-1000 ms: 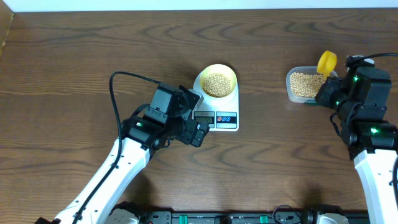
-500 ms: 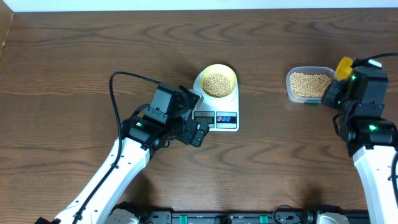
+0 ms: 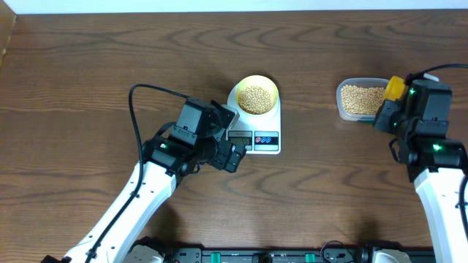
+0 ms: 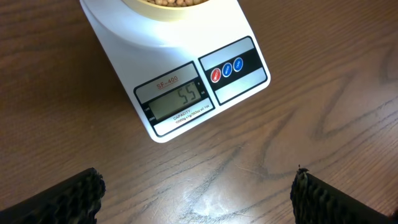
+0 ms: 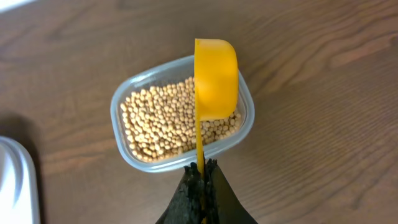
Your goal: Scoop item into bowl and weigh 50g on scale
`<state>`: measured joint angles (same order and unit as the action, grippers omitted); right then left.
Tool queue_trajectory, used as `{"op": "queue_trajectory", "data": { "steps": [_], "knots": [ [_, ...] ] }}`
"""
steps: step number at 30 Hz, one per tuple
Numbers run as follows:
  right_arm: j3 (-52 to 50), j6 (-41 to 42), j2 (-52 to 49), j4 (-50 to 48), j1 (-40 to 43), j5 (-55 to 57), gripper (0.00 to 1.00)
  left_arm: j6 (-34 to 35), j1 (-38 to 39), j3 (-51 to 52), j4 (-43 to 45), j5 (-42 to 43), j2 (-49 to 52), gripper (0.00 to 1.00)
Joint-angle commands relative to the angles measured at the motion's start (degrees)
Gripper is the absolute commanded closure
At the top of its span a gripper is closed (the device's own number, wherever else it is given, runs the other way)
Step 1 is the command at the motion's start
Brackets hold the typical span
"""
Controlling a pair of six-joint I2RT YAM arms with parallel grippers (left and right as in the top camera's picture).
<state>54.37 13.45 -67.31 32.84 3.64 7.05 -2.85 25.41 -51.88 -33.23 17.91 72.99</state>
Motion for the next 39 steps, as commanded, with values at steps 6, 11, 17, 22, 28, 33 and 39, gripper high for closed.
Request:
{"op": "queue_trajectory", "data": {
  "steps": [6,11,17,22,28,33,39],
  "knots": [
    [0.0,-3.5,-7.4,0.3,0.1,-7.6,0.99,-0.5,0.1,-0.9,-0.2,0.5,0.4,0.02],
    [0.0,-3.5,-10.9,0.2,0.1,-9.7,0.99,-0.5,0.1,-0.9,-0.2,0.5,0.4,0.02],
    [0.0,-4.3,-12.7,-0.3,0.1,-13.7,0.99,-0.5,0.1,-0.9,-0.2,0.5,0.4,0.02],
    [0.0,-4.2,-12.7,-2.6,0.1,-19.0,0.99,-0.5,0.1,-0.9,-0.2,0.5,0.4,0.02],
    [0.0,-2.7,-13.0,-2.6,0.1,-22.3,0.99,-0.5,0.1,-0.9,-0.2,0.5,0.4,0.02],
    [0.0,-0.4,-13.3,-1.9,0.7,-22.7,0.99,-0.5,0.1,-0.9,-0.2,0.5,0.4,0.02],
    [0.0,2.8,-13.3,-1.7,3.5,-24.9,0.99,-0.5,0.1,-0.9,-0.2,0.5,0.4,0.02]
  ]
}}
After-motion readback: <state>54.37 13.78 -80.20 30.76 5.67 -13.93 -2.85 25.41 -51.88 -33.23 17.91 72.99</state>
